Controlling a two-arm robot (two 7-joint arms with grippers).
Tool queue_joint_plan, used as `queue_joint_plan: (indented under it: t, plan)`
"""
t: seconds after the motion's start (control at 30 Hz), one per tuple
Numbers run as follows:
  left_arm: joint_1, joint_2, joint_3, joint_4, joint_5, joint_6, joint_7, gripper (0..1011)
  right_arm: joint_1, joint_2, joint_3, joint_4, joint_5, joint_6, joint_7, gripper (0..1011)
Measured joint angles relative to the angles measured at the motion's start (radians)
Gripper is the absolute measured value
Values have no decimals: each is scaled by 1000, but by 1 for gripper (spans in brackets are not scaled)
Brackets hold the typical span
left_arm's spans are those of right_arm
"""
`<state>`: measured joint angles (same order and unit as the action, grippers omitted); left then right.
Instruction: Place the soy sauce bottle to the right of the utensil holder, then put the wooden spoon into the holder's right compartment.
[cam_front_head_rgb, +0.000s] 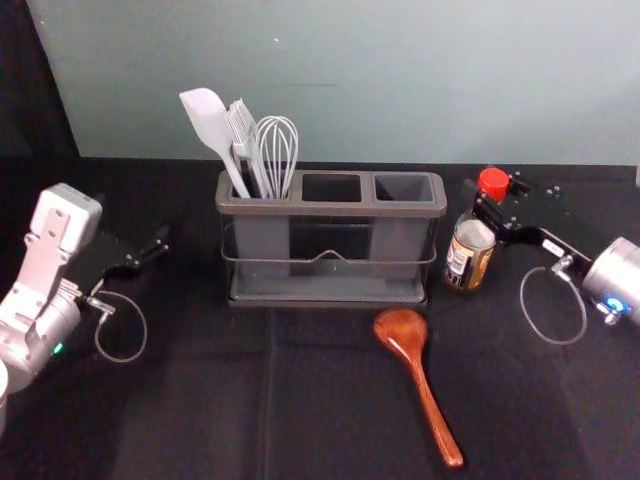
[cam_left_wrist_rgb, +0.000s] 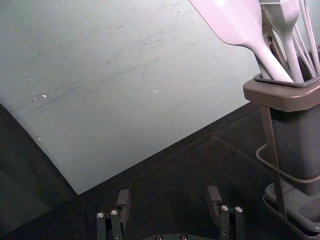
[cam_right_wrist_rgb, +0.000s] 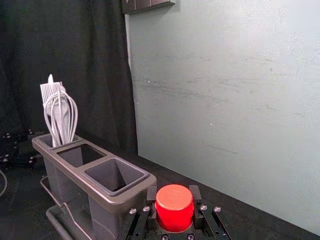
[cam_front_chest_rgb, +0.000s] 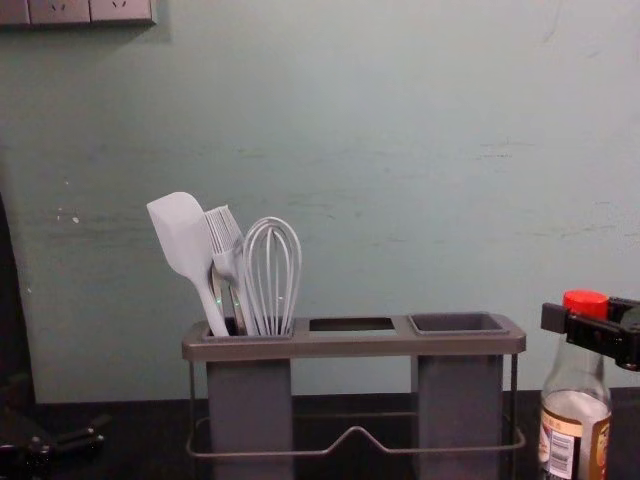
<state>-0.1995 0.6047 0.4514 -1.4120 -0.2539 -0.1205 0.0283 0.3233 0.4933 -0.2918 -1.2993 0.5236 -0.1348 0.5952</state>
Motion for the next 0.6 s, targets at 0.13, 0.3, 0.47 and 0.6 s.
queue_joint_plan:
  t: [0.13, 0.3, 0.47, 0.6]
  plan:
    - [0, 0, 0, 0, 0, 0, 0, 1005, 6, -6, -6, 9, -5, 0, 0, 382]
    - [0, 0, 0, 0, 0, 0, 0, 1005, 11, -12, -11, 18, -7, 0, 0, 382]
    - [0, 0, 0, 0, 0, 0, 0, 1005, 14, -17, -13, 21, -8, -1, 1, 382]
    - [0, 0, 0, 0, 0, 0, 0, 1005, 18, -19, -16, 24, -9, -1, 2, 382]
